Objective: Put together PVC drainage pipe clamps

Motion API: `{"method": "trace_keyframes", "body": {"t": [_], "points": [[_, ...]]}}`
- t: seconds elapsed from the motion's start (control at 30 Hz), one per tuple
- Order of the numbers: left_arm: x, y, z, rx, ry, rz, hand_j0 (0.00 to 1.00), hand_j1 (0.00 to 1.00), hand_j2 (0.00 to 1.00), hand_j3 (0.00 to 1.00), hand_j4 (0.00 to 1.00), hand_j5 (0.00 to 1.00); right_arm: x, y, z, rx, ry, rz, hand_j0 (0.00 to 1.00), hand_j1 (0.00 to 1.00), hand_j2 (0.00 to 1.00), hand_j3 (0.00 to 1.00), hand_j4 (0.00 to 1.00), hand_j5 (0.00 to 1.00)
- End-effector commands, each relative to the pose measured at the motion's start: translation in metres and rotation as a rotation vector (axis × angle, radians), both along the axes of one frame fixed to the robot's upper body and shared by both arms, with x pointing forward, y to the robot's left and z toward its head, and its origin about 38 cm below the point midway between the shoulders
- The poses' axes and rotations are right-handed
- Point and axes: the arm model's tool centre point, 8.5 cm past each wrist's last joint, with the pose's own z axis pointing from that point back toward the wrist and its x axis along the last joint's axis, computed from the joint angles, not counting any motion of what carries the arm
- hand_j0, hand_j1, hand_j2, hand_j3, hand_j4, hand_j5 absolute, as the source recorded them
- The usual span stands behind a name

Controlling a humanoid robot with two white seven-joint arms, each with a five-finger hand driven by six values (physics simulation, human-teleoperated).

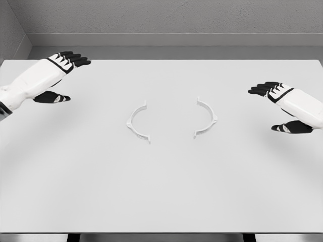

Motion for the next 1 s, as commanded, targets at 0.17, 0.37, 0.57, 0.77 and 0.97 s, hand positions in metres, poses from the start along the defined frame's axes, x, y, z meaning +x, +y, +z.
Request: {"method": "trace_keyframes", "body": {"t": [0.17, 0.37, 0.57, 0.77, 0.97], "points": [[-0.006, 0.004, 0.003, 0.021, 0.002, -0.009, 1.00, 1.00, 1.00, 1.00, 1.00, 1.00, 0.024, 0.017, 0.005, 0.009, -0.037, 0.011, 1.00, 1.00, 1.00, 1.00, 1.00, 1.00], [-0.017, -0.005, -0.009, 0.016, 0.025, -0.036, 1.00, 1.00, 1.00, 1.00, 1.00, 1.00, 0.091, 0.068, -0.001, -0.104, -0.047, 0.053, 1.00, 1.00, 1.00, 1.00, 1.00, 1.00], [-0.029, -0.014, -0.020, 0.010, 0.047, -0.064, 1.00, 1.00, 1.00, 1.00, 1.00, 1.00, 0.114, 0.095, -0.036, -0.089, 0.033, 0.042, 1.00, 1.00, 1.00, 1.00, 1.00, 1.00], [-0.030, -0.025, -0.034, -0.028, 0.070, -0.072, 1.00, 1.00, 1.00, 1.00, 1.00, 1.00, 0.113, 0.093, -0.042, -0.087, 0.045, 0.039, 1.00, 1.00, 1.00, 1.00, 1.00, 1.00], [-0.019, -0.036, -0.054, -0.094, 0.101, -0.047, 1.00, 1.00, 1.00, 1.00, 1.00, 1.00, 0.108, 0.098, -0.054, -0.095, 0.074, 0.053, 1.00, 1.00, 1.00, 1.00, 1.00, 1.00]]}}
